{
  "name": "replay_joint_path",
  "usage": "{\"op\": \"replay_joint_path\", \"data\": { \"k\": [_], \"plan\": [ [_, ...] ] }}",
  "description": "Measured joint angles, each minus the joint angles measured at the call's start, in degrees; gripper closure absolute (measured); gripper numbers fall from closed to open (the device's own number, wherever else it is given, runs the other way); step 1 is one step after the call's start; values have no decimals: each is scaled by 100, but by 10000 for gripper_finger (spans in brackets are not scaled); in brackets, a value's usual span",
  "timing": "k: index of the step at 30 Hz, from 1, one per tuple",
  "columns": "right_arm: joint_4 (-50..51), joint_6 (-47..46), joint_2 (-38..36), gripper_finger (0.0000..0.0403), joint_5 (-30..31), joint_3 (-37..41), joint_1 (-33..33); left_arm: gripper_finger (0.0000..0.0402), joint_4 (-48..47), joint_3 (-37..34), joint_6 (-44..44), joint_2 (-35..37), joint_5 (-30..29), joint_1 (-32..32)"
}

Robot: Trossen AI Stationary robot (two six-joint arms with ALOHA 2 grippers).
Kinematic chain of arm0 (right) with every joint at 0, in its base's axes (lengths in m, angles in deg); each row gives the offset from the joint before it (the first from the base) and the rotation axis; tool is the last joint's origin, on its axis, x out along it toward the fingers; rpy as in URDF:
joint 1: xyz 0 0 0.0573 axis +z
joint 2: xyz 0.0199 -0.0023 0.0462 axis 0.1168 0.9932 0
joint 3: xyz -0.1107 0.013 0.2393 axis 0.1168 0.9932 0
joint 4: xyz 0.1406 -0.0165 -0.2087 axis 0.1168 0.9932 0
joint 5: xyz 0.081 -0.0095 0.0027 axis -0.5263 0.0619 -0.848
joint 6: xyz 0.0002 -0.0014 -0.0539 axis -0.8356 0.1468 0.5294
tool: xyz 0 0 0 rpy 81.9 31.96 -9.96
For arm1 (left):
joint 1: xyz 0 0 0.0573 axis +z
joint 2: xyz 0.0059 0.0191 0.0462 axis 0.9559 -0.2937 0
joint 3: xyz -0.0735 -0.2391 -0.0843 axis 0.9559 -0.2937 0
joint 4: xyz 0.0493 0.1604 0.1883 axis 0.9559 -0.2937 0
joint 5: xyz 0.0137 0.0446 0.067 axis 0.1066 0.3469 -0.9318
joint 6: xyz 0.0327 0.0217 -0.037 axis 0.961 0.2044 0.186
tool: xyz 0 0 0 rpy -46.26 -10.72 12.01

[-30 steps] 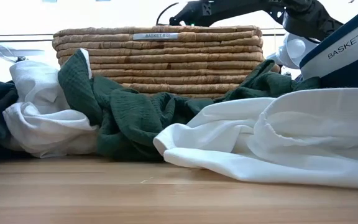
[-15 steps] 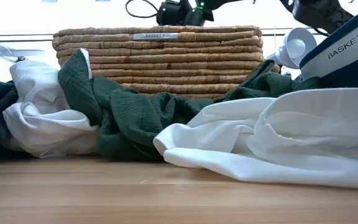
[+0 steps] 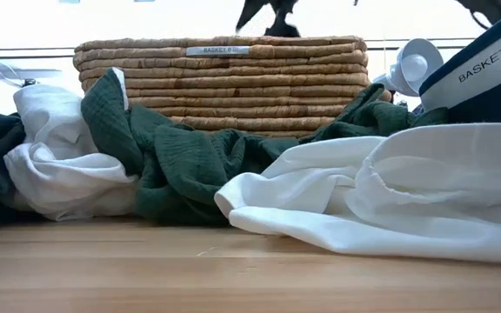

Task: Sort clothes
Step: Put the white polo shirt into the blue laundry bin

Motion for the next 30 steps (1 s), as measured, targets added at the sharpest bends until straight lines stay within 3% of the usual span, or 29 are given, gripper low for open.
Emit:
{"op": "replay_joint_path", "data": {
  "k": [8, 18, 25, 30],
  "plan": [
    [-181, 241, -894, 144, 485, -7, 542, 169, -365, 0, 49, -12, 971, -5],
    [-163, 358, -1138, 168, 1380, -4, 1562, 169, -1478, -24, -50, -42, 2035, -144],
    [-166, 220, -1205, 171, 2020, -4, 2024, 169, -2017, -41, -469, -221, 2326, -1164],
    [-163, 55, -1298, 165, 2286, -4, 2214, 169, -2321, -288, -645, -411, 1651, -2200]
  ]
}}
